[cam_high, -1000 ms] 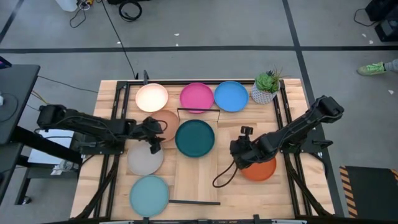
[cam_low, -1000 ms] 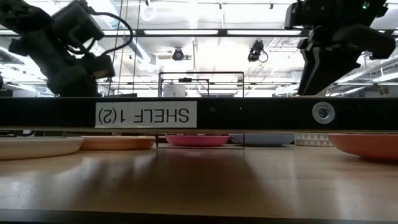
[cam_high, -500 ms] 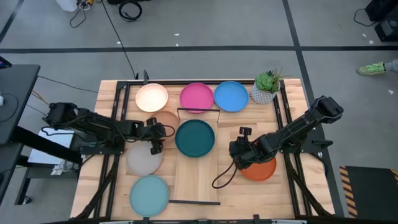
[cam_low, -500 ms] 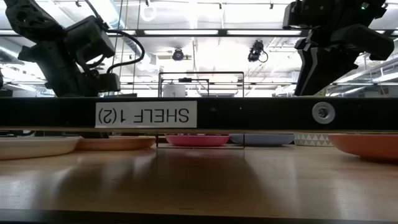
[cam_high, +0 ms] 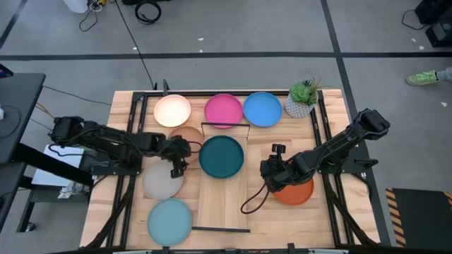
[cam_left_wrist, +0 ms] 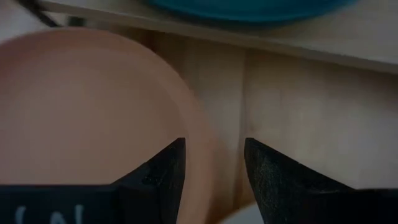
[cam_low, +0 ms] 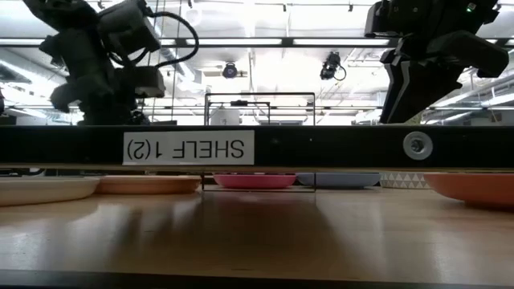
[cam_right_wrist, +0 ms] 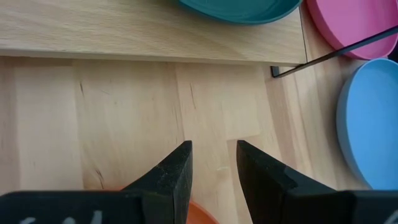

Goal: Place and stack plates onto a shelf
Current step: Put the brown plate on the shelf

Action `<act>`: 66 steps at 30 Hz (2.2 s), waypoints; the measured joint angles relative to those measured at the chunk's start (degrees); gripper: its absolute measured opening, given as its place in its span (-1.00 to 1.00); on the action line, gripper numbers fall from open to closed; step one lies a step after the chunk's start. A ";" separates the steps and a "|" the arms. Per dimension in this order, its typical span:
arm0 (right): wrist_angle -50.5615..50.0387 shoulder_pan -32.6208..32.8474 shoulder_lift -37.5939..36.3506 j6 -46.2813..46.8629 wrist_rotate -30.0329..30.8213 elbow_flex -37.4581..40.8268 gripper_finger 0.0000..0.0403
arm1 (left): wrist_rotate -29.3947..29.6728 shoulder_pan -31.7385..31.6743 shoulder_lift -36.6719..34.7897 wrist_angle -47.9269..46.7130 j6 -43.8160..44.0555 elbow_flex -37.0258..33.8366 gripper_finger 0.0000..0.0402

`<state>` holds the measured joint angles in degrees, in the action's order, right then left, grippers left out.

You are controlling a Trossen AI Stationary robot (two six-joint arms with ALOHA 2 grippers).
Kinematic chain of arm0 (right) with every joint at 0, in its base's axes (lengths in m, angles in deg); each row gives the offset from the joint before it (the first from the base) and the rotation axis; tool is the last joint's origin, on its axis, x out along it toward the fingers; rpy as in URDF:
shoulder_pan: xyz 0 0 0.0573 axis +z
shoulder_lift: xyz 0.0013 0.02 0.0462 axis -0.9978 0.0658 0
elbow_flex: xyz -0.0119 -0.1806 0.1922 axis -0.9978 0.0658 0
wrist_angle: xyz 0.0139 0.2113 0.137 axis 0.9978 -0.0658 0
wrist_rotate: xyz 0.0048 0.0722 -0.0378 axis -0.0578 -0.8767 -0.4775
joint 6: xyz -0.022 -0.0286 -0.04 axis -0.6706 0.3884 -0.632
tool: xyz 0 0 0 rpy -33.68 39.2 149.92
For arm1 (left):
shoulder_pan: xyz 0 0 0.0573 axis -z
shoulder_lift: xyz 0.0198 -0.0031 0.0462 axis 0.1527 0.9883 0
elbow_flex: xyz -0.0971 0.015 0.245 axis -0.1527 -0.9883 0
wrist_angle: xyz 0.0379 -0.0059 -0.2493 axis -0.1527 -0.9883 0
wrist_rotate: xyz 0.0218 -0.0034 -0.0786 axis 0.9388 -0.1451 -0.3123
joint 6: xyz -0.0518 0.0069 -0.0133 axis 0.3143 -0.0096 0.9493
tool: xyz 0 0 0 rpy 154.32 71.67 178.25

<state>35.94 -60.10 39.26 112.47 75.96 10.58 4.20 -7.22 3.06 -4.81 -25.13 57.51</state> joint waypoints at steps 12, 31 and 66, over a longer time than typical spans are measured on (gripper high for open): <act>0.40 0.00 0.00 -0.30 0.08 0.00 -0.35 | 10.73 5.53 5.46 -0.23 1.42 -0.02 -0.28; 2.02 0.00 0.00 -1.07 0.00 0.00 -0.35 | 9.42 5.35 4.66 -20.90 5.72 10.60 -0.93; 0.45 2.86 -0.07 14.73 1.41 4.63 -0.36 | 3.25 28.44 12.08 -15.04 -26.53 33.51 -0.90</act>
<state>36.39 -57.24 39.20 127.20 77.37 15.21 7.46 21.22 15.14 -19.85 -51.66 91.02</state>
